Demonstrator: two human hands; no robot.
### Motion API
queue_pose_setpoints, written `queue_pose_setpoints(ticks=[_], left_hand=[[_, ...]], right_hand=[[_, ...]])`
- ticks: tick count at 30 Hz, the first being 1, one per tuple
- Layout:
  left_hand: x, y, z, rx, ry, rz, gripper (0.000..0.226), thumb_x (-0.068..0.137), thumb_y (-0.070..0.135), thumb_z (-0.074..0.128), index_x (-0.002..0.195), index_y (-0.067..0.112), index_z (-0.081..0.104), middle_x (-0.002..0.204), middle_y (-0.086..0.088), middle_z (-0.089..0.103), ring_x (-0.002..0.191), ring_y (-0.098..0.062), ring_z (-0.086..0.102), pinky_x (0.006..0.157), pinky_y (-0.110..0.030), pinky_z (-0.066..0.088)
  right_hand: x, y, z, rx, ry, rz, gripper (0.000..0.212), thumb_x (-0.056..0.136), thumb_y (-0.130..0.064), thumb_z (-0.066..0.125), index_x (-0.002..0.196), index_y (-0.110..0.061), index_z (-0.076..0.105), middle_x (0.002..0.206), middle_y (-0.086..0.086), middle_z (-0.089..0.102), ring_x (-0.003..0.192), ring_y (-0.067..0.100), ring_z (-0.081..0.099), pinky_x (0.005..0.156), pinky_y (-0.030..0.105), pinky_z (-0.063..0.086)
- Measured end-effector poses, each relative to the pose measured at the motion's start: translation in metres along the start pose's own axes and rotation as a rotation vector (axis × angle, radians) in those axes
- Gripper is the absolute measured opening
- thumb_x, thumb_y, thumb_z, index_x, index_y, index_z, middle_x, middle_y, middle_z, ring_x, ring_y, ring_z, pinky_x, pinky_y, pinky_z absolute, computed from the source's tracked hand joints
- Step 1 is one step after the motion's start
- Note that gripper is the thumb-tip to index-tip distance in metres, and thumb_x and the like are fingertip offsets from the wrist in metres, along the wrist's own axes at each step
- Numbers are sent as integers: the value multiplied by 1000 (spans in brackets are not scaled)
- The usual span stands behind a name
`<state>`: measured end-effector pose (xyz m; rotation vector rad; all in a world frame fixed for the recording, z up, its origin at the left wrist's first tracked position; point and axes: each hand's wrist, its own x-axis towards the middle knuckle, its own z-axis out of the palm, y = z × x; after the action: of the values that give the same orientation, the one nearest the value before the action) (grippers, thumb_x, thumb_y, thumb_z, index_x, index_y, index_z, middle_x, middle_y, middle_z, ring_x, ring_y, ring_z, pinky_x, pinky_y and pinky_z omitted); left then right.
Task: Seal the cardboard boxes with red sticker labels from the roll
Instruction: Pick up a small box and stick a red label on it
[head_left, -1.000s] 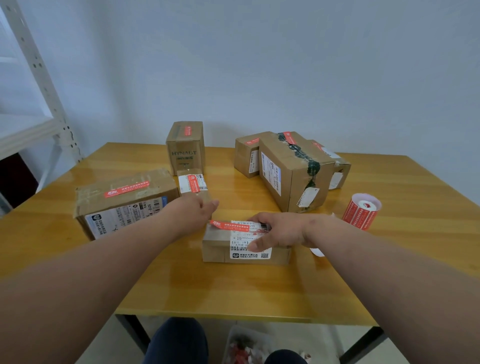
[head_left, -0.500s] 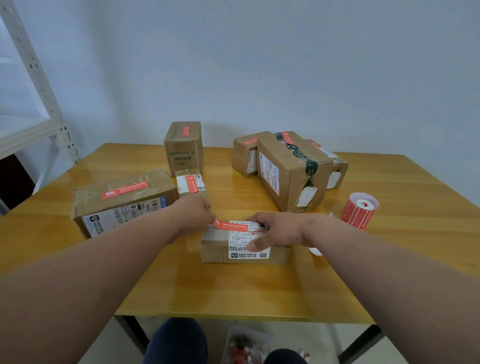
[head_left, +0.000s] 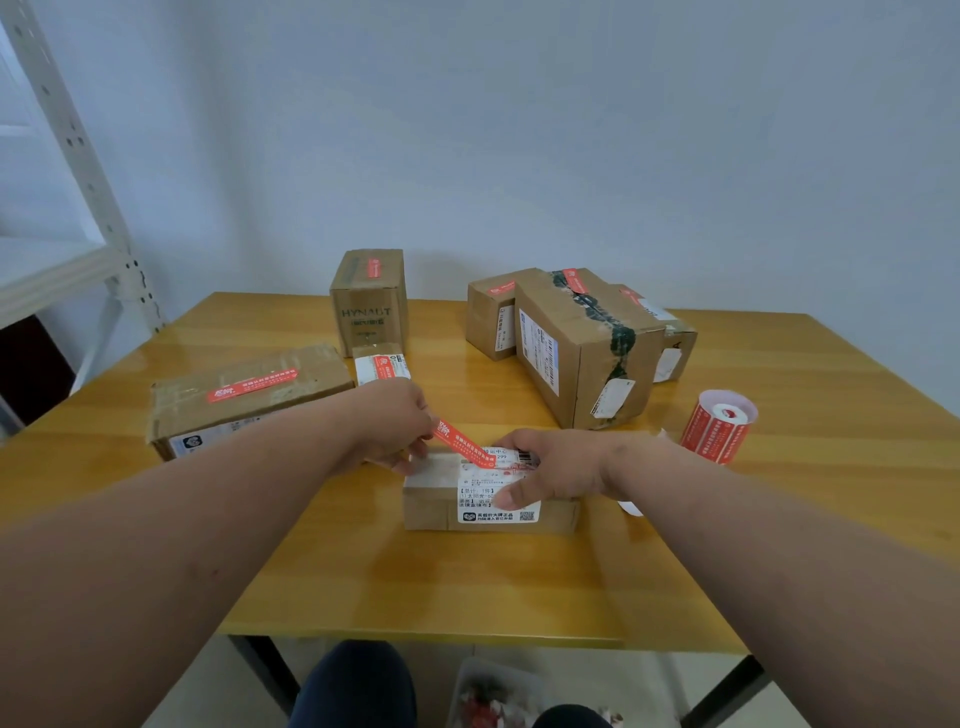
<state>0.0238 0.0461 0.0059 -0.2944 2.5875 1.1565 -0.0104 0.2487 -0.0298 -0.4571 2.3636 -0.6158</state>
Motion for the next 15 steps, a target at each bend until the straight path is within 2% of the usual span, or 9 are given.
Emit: queue_pose_setpoints(ticks=[6, 10, 15], left_hand=[[-4, 5, -2, -28, -11, -11, 14, 100, 18, 50, 92, 7, 55, 98, -13, 66, 85, -18, 67, 56, -28, 57], [-10, 7, -2, -82, 4, 6, 14, 100, 16, 50, 100, 4, 58, 102, -14, 66, 92, -21, 68, 75, -40, 61], [-14, 9, -2, -101, -4, -3, 14, 100, 17, 52, 102, 5, 58, 105, -13, 66, 93, -19, 68, 74, -41, 62]], right_hand=[[-1, -2, 0, -23, 7, 6, 88, 77, -47, 76, 150, -33, 28, 138, -5, 52, 126, 18, 48, 113, 41, 33], [-5, -3, 0, -47, 30, 14, 92, 78, -48, 75, 152, -31, 24, 143, -3, 47, 129, 20, 45, 114, 41, 32], [-9, -5, 0, -84, 57, 11, 94, 77, -51, 75, 152, -29, 24, 142, -2, 48, 127, 20, 47, 112, 41, 34]])
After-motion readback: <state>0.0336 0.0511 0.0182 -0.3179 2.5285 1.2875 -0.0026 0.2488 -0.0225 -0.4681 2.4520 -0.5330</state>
